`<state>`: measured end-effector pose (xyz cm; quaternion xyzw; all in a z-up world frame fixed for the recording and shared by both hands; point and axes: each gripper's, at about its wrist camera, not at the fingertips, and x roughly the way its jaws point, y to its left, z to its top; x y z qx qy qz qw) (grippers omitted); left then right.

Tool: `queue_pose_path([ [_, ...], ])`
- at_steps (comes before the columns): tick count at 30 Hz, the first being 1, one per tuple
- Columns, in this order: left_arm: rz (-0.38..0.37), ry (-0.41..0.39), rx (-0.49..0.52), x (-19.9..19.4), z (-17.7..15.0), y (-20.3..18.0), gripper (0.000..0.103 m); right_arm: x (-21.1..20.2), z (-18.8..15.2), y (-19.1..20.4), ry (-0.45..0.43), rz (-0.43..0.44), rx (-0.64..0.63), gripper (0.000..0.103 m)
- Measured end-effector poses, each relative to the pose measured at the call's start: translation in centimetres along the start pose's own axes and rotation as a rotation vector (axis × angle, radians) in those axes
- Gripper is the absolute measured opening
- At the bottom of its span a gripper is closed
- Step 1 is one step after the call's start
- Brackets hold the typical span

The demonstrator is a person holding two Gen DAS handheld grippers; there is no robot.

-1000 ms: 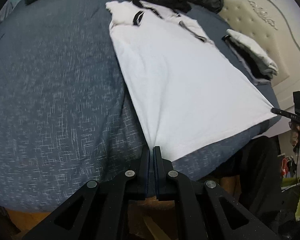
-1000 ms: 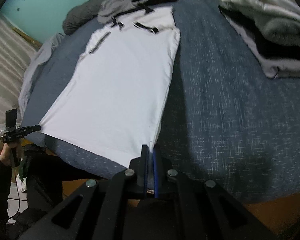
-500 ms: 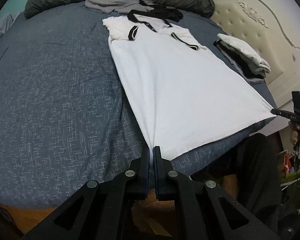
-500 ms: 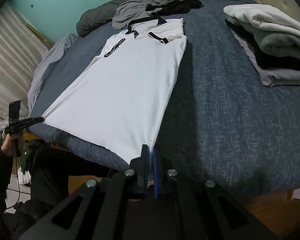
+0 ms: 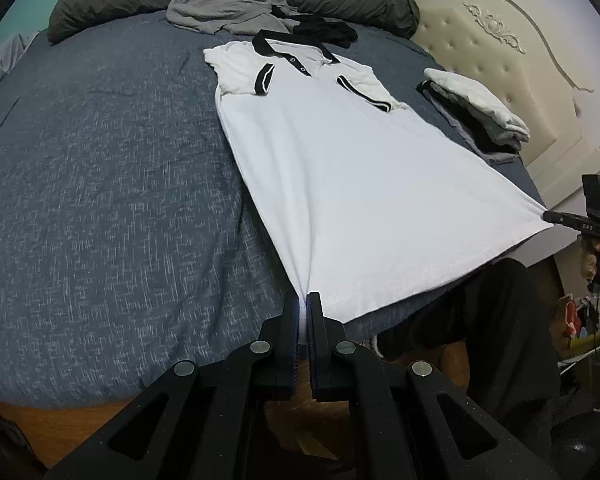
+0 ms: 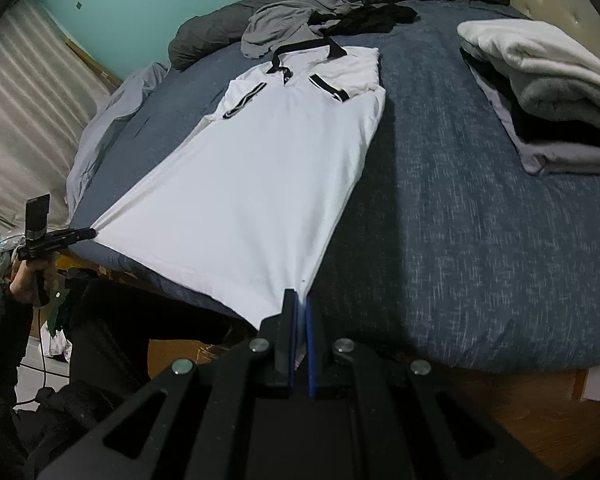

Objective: Fold clothes
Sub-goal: 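Lift the held hem with both tools and fold it toward the collar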

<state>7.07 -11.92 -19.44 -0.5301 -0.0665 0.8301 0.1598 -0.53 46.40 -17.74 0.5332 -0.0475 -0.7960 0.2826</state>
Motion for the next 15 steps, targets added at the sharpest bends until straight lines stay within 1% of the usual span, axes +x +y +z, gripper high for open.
queue_pose_path([
  [7, 0.001, -0.018, -0.014, 0.3, 3.7, 0.5, 0.004, 0.4, 3.9, 0.4, -0.001, -0.001, -0.011, 0.003],
  [15, 0.008, -0.044, -0.043, 1.5, 9.6, 3.2, 0.004, 1.8, 9.5, -1.0, -0.017, -0.022, -0.001, 0.003],
])
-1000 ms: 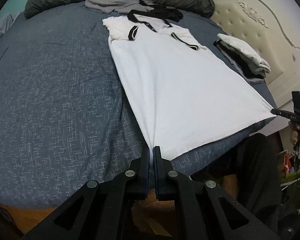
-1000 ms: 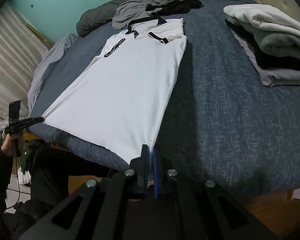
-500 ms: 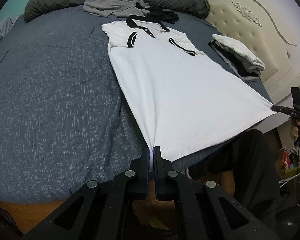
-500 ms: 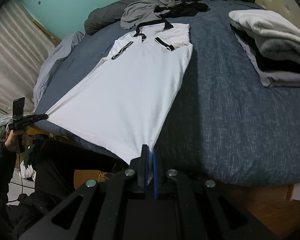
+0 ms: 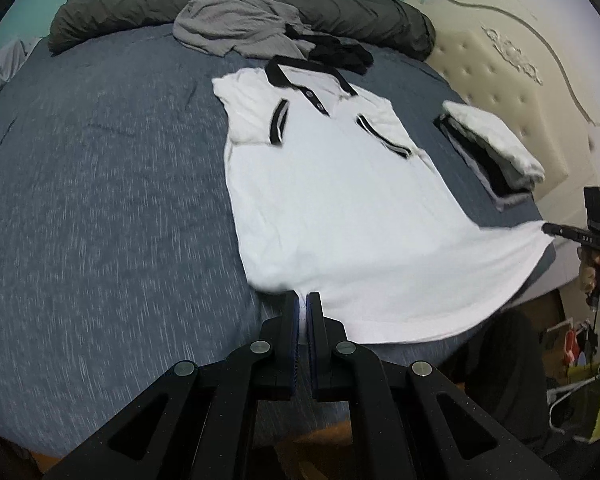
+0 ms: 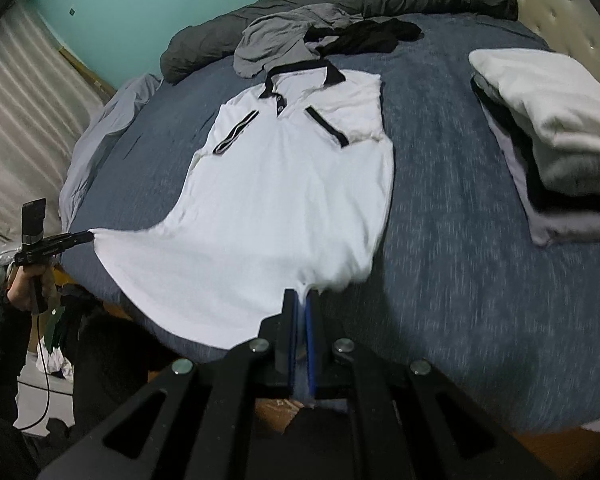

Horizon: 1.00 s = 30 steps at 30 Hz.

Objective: Fold clothes
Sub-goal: 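Lift the held hem with both tools and fold it toward the collar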

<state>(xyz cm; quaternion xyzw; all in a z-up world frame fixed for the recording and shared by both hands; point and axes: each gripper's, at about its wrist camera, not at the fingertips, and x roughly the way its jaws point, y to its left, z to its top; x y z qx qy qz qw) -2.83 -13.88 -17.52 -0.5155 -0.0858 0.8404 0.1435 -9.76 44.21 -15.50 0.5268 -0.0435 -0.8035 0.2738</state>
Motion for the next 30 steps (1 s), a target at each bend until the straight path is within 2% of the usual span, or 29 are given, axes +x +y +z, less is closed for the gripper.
queue_pose_path([
  [14, 0.003, -0.041, -0.082, 4.9, 12.3, 5.5, 0.004, 3.7, 12.7, -4.8, -0.042, -0.003, 0.078, 0.003],
  [30, -0.002, -0.039, -0.146, 15.2, 26.7, 11.8, 0.004, 12.8, 27.6, -10.3, -0.015, -0.087, 0.112, 0.003],
])
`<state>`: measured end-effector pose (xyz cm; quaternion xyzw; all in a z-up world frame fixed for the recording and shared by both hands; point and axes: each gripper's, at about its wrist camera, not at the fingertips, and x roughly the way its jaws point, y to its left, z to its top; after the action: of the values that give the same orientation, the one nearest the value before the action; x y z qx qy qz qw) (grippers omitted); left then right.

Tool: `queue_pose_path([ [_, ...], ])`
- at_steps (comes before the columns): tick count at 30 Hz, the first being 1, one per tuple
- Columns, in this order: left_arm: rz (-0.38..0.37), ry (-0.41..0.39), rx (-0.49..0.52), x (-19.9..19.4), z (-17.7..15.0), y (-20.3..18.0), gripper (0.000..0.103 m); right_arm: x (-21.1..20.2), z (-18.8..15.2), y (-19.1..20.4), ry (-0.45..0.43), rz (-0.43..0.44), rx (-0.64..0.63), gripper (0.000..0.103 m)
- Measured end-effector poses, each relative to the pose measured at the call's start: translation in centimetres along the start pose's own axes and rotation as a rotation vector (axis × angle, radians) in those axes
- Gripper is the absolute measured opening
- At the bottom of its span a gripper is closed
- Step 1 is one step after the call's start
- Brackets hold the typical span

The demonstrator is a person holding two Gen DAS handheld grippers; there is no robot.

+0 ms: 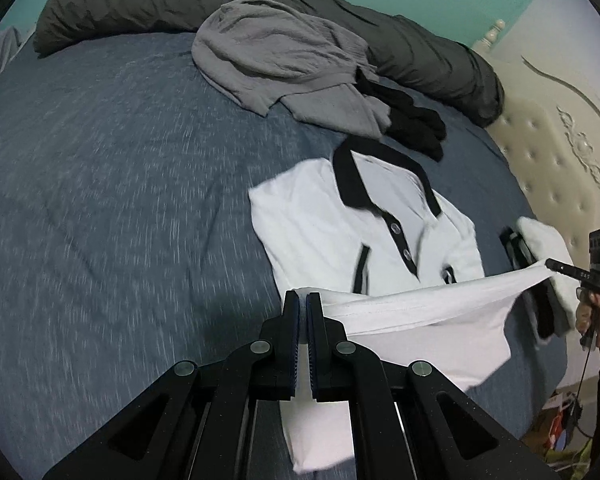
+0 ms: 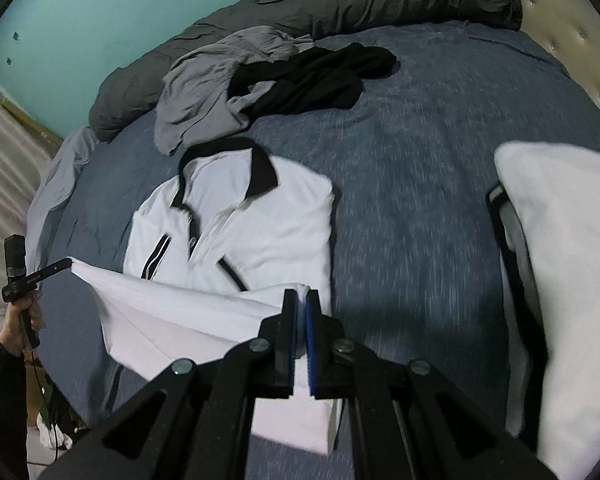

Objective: Fold clothes
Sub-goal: 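Lift the held hem with both tools and fold it toward the collar, then lay the hem over the collar and open both tools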

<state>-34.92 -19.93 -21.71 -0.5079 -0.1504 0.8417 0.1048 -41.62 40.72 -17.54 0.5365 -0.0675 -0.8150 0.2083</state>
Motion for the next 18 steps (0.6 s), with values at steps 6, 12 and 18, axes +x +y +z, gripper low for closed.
queue_pose_path([
  [6, 0.004, 0.012, -0.027, 4.2, 3.7, 1.9, 0.004, 3.8, 4.7, -1.2, 0.001, -0.033, 0.021, 0.003],
  [12, 0.013, 0.035, -0.042, 8.5, 6.7, 3.2, 0.004, 7.9, 8.4, -2.6, 0.011, -0.073, 0.042, 0.003],
  [18, 0.016, 0.045, -0.061, 11.9, 8.1, 4.4, 0.004, 11.8, 10.6, -3.9, 0.023, -0.102, 0.06, 0.003],
])
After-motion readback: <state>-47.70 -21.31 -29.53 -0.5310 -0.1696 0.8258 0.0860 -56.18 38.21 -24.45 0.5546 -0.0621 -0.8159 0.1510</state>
